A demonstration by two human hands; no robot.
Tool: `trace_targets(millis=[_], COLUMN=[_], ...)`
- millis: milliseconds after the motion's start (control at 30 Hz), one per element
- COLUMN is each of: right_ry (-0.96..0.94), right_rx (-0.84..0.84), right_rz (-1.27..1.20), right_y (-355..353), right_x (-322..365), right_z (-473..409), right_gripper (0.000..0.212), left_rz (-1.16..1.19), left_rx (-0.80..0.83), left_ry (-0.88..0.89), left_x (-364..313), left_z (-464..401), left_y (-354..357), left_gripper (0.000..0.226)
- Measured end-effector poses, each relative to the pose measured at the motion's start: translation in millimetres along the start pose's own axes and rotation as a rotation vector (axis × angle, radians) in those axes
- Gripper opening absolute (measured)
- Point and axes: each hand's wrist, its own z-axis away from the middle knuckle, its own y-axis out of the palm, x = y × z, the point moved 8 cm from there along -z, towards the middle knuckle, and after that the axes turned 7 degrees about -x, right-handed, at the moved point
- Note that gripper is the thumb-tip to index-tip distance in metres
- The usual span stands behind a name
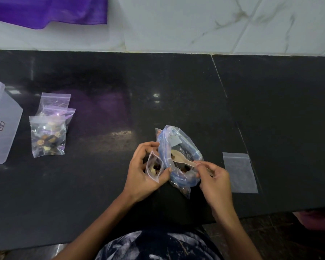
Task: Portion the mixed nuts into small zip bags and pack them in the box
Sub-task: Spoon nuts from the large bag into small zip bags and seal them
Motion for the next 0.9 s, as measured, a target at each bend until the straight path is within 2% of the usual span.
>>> trace_targets(millis=[300,433,633,700,767,900], right_ry=[-0.046,-0.126,-0.544,-0.756,-0.936,-1.119], right_rx=[-0.086,-0.11,-0.07,-0.069,-0.084,-0.133], right_rz=[-0.057,-0.115,-0.082,0.044,0.212,0.319], right_y=[-25.3,-41.8,-39.5,-29.8,-20.5,-18.2], right_x=[0.0,25.1,94.6,107.1,110.6,111.6], right_z=[3.4,16.8,71.5,88.3,101.1,115.7], right_gripper=[0.014,0.014,0.014,0.015,0.026,0.029], left_rz=[-0.042,-0.064,-0.089,-0.091,-0.103,-0.128], left_rx=[-0.034,-0.029,-0.018,-0.015,-0.025,-0.035], left_ry=[-0.037,-0.003,0.037,0.031,0.041,0.044], left_x=[-7.0,-17.7,-38.6,-42.8,-45.8,-46.3], left_z=[-1.4,-2.7,-3.1,-3.0,-3.0,-2.1], left_y=[-2.2,0.2,3.5,4.6,4.7,3.6], left_gripper=[0.038,0.039,0.036,0.034,0.035,0.039])
